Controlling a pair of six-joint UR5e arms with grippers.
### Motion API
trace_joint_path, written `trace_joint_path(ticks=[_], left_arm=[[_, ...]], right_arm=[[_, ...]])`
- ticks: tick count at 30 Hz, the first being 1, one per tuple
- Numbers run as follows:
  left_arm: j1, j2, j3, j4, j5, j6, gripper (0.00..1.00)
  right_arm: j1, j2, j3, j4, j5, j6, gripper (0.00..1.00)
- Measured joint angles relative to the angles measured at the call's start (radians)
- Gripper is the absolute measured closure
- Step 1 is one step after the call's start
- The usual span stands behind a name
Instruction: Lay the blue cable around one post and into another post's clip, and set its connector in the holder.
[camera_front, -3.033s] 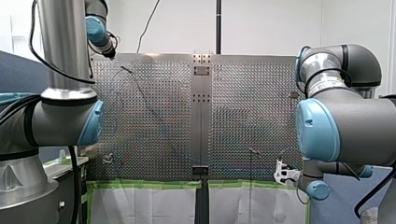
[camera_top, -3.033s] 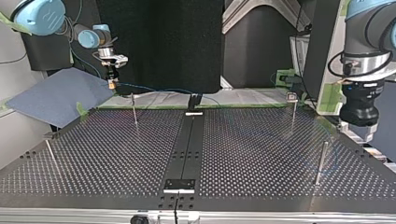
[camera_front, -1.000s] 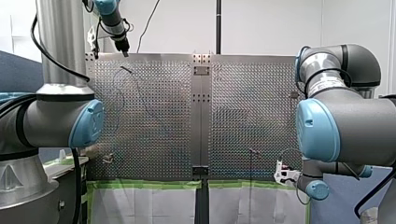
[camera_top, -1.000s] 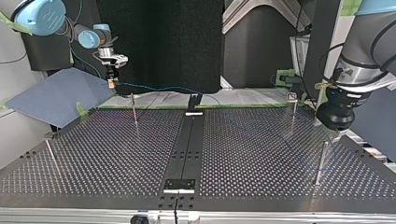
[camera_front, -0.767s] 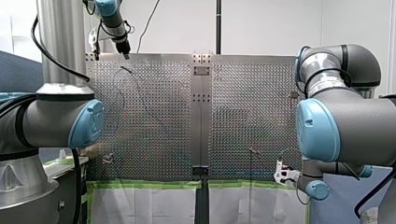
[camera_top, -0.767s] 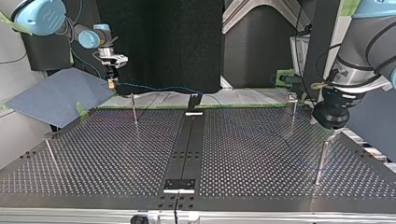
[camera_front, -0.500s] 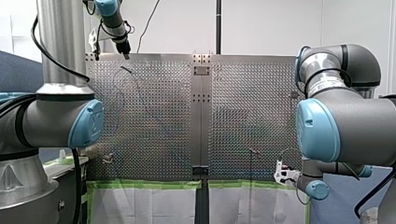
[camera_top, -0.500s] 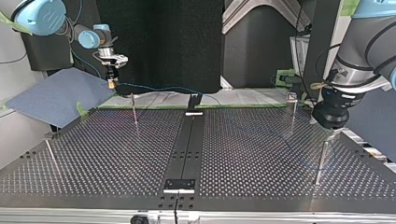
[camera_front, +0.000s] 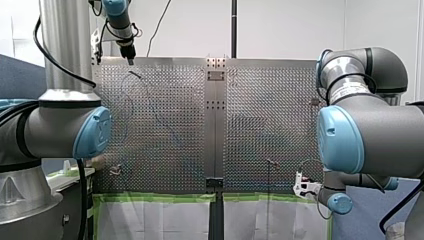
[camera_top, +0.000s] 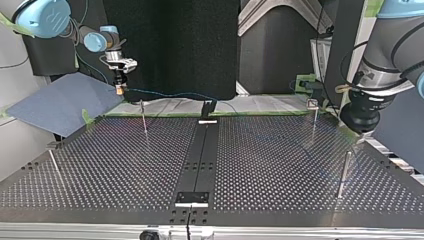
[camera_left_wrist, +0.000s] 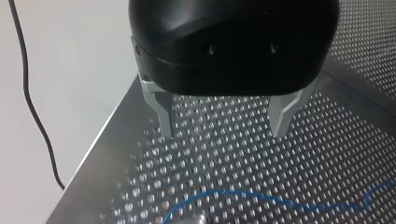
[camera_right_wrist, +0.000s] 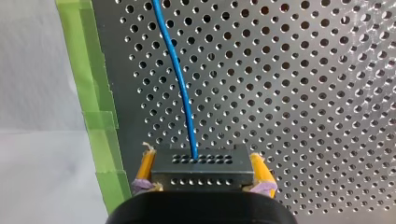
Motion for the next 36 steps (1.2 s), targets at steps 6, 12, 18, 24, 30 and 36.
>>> trace_joint_path(ticks=[6,12,18,24,30,36], left_arm=[[0.000,0.000,0.000,-0.005,-0.041,0.005,0.01],[0.000,0.000,0.000,-0.001,-0.047,0.005,0.01],[0.000,0.001,0.000,-0.003,-0.049,0.005,0.01],[0.000,0.002,0.000,-0.013,-0.062,0.007,0.01],[0.000,0.003,0.000,-0.028,-0.107,0.012,0.01],[0.000,0.003,-0.001,-0.030,-0.125,0.012,0.01]], right_arm=[[-0.002,0.000,0.000,0.000,0.000,-0.001,1.00],[-0.002,0.000,0.000,-0.001,0.000,-0.001,1.00],[-0.001,0.000,0.000,0.000,0.000,-0.001,1.00],[-0.001,0.000,0.000,0.000,-0.001,-0.001,1.00],[-0.001,0.000,0.000,0.000,-0.001,-0.001,1.00],[-0.001,0.000,0.000,0.000,-0.001,-0.001,1.00]])
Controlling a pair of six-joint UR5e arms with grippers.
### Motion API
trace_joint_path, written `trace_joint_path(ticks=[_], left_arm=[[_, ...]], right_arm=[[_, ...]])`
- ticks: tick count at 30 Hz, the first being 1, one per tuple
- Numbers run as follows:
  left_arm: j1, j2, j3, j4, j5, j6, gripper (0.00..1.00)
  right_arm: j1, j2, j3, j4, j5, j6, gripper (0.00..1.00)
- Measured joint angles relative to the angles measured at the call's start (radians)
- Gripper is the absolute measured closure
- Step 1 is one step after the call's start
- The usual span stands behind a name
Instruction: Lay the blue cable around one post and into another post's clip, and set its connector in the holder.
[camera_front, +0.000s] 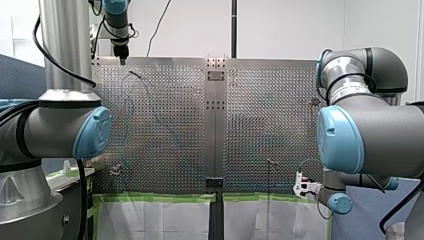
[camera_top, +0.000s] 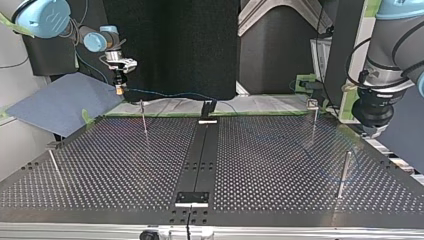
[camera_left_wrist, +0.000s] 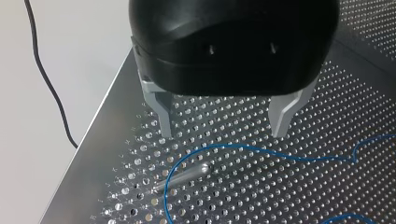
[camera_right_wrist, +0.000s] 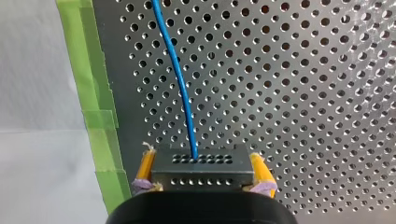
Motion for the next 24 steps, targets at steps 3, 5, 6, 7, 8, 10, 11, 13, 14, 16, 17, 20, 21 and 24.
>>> trace_joint_path(ticks=[3,5,6,7,8,10,11,13,14,16,17,20,21,24], left_arm=[[0.000,0.000,0.000,0.000,-0.002,0.000,0.01],[0.000,0.000,0.000,0.000,-0.002,0.000,0.01],[0.000,0.000,0.000,0.000,-0.002,0.000,0.01],[0.000,0.000,0.000,0.000,-0.002,0.000,0.01],[0.000,0.000,0.000,0.000,-0.002,0.000,0.01],[0.000,0.000,0.000,0.000,-0.002,0.001,0.01],[0.001,0.000,0.000,0.000,-0.002,0.002,0.01],[0.002,0.000,0.000,0.000,-0.001,0.005,0.01],[0.002,0.000,0.000,0.000,-0.001,0.005,0.01],[0.002,0.000,0.000,0.000,-0.001,0.007,0.01],[0.002,0.000,0.000,0.000,-0.001,0.007,0.01],[0.003,0.000,0.000,0.000,-0.001,0.008,0.01],[0.003,0.000,0.000,0.000,-0.002,0.008,0.01],[0.003,0.000,0.000,0.000,-0.002,0.009,0.01]], right_arm=[[0.000,0.000,0.000,0.000,0.000,0.000,1.00],[0.000,0.000,0.000,-0.001,0.000,0.000,1.00],[0.000,0.000,0.000,-0.001,0.000,0.000,1.00],[0.000,0.000,0.000,-0.001,0.000,0.000,1.00],[0.000,0.000,0.000,-0.001,0.000,0.000,1.00],[0.001,0.000,0.000,-0.001,0.000,0.000,1.00],[0.001,0.000,0.000,-0.001,0.000,0.000,1.00],[0.001,0.000,0.000,-0.001,0.000,0.000,1.00],[0.001,0.000,0.000,-0.001,0.000,0.000,1.00],[0.001,0.000,0.000,-0.001,0.000,0.000,1.00],[0.001,0.000,0.000,-0.001,0.000,0.000,1.00],[0.002,0.000,0.000,-0.001,0.000,0.000,1.00],[0.002,0.000,0.000,0.000,0.000,0.000,1.00],[0.003,0.000,-0.001,0.000,0.000,0.000,1.00]])
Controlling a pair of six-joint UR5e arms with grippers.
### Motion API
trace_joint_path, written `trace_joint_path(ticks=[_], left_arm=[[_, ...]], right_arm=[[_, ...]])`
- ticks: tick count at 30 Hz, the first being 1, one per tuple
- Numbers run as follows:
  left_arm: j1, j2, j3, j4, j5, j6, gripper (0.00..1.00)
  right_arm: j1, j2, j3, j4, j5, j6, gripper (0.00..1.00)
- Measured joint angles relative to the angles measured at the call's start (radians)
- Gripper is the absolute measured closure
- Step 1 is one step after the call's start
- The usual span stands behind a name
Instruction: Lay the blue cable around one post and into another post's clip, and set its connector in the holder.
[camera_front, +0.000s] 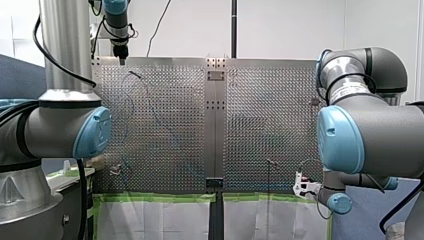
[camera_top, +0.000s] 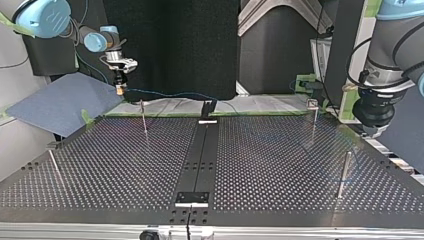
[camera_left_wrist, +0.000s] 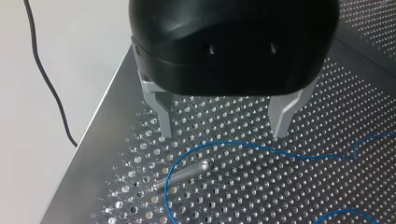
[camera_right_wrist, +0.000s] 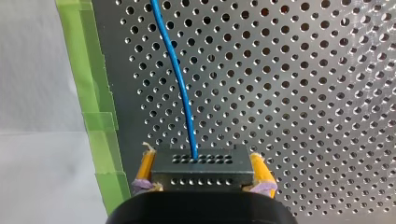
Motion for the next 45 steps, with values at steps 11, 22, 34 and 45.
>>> trace_joint_path(ticks=[11,22,34,45], left_arm=[[0.000,0.000,0.000,0.000,0.000,-0.001,0.01],[-0.003,0.024,-0.041,0.047,0.043,-0.013,0.01],[-0.008,0.116,-0.136,0.142,0.138,-0.089,0.01],[-0.055,0.171,-0.226,0.232,0.229,-0.037,0.01]], right_arm=[[0.000,0.000,-0.001,-0.001,0.002,0.000,1.00],[0.001,0.000,-0.001,0.001,-0.001,0.000,1.00],[0.002,0.000,-0.001,0.002,-0.002,-0.002,1.00],[0.002,0.000,-0.002,0.010,-0.009,-0.009,1.00]])
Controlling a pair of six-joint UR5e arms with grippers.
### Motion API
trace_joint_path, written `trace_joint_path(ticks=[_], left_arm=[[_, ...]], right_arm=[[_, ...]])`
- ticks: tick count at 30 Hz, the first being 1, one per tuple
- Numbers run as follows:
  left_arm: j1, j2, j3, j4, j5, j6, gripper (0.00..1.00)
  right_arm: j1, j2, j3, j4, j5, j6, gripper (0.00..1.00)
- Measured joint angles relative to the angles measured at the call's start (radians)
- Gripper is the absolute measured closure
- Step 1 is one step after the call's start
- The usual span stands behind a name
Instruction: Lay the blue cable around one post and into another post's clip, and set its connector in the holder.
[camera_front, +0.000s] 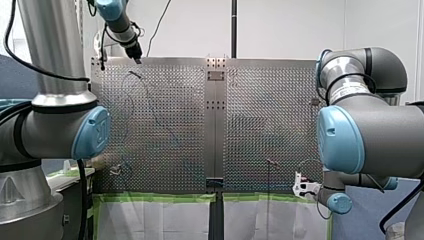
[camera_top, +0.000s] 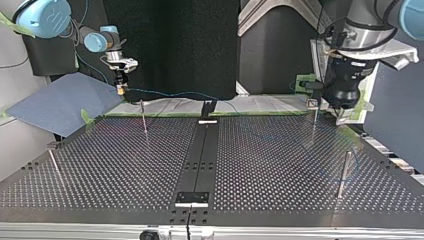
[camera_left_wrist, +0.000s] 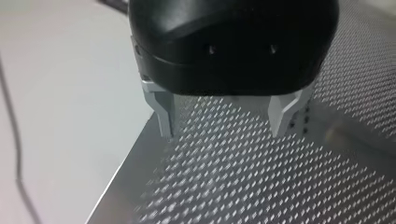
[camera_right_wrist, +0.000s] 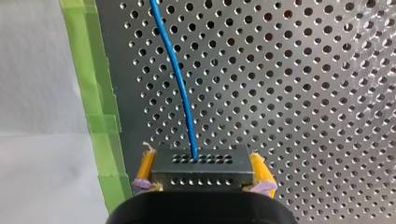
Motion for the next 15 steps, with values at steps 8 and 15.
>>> trace_joint_path(ticks=[8,15], left_arm=[[-0.044,-0.005,-0.067,0.067,0.067,-0.028,0.01],[-0.090,-0.048,-0.124,0.124,0.124,-0.051,0.01]], right_arm=[[0.003,0.000,0.000,0.006,-0.007,-0.004,1.00],[0.006,0.000,0.000,0.011,-0.008,-0.009,1.00]])
